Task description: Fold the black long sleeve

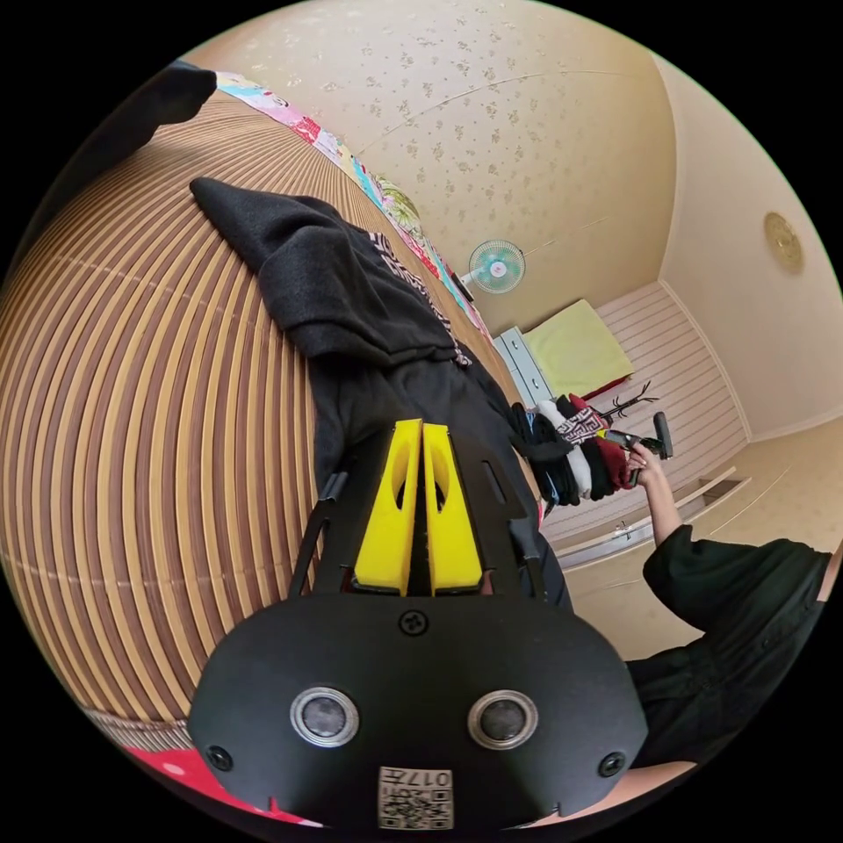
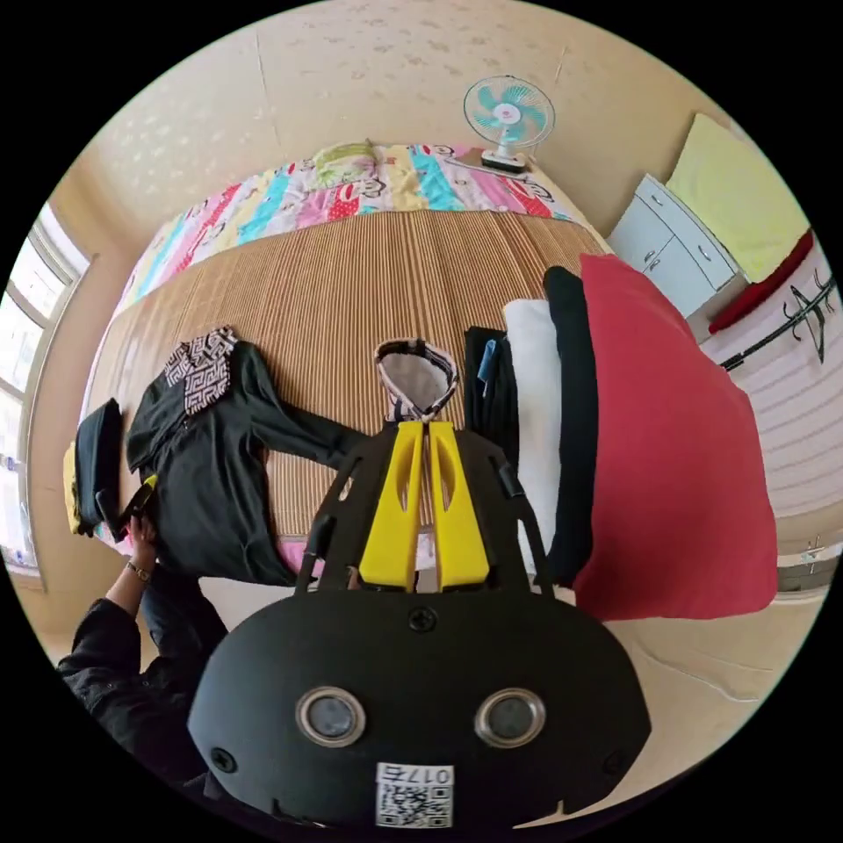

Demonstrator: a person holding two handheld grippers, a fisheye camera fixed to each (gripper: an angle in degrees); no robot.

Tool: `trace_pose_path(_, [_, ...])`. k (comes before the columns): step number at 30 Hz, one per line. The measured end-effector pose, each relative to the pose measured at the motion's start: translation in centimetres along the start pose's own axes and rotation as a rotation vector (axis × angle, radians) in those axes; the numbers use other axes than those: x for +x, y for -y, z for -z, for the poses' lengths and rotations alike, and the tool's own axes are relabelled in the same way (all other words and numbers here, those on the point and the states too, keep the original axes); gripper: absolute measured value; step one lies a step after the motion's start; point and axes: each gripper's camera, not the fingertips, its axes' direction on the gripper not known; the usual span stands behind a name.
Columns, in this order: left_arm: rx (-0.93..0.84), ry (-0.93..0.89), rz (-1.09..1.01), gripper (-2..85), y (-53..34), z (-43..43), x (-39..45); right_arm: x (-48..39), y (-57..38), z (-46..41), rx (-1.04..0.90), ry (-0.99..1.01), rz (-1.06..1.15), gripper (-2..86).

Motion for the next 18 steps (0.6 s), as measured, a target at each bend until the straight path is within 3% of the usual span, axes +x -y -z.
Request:
trace_pose_path(1, [0.000, 0.001, -0.001, -1.0, 0.0, 0.0, 0.0, 2.7, 0.0, 2.7, 0.067, 0.057, -0.091, 1.3])
trace_pose_path(3, [0.001, 0.002, -0.001, -1.0, -0.1, 0.1, 0.1, 7.5, 0.7, 3.8, -0.014, -0.044, -0.256, 1.3])
trace_pose_path(5, [0.001, 0.001, 0.000, -1.0, -0.1, 0.2, 0.1, 9.1, 2.4, -0.4, -0.384, -0.287, -0.141, 1.3])
trace_pose_path(7, [0.002, 0.002, 0.000, -1.0, -0.1, 0.3, 0.2, 8.1, 3.0, -2.7, -0.567, -0.365, -0.027, 1.3])
trace_pose_path(9, [0.002, 0.004, -0.001, -1.0, -0.1, 0.3, 0.3, 7.0, 3.2, -3.4, -0.615, -0.375, 0.070, 1.3])
trace_pose_path(13, [0.002, 0.002, 0.000, -1.0, -0.1, 0.4, 0.4, 7.2, 5.4, -1.9, -0.558, -0.006, 0.109, 1.2])
trace_pose_path(18, [0.001, -0.001, 0.001, -1.0, -0.1, 0.4, 0.6, 8.5, 12.2, 6.4, -0.249, 0.567, 0.122, 1.2])
